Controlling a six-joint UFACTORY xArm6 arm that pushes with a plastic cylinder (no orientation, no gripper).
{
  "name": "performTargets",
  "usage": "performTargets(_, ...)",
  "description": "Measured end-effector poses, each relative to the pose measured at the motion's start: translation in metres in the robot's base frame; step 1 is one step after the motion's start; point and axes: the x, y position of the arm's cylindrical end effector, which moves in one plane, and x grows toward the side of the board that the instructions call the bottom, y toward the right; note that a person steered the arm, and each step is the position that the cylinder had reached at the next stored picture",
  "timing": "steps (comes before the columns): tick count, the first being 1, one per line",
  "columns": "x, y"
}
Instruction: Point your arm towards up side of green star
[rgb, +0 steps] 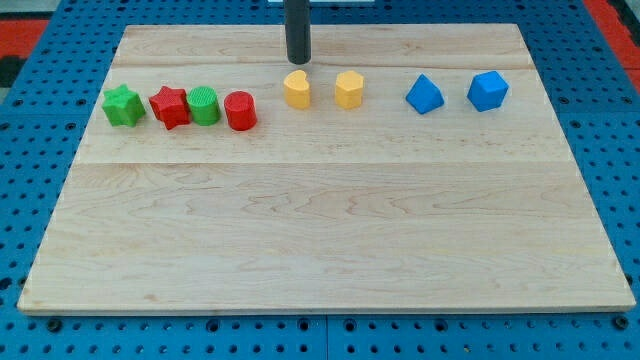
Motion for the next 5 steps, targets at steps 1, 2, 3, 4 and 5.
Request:
performTargets(1,0.001,-0.007)
performTargets(2,0.001,-0.006)
performTargets(3,0.003,0.007)
performTargets(4,0.003,-0.019)
performTargets(5,0.003,-0.031)
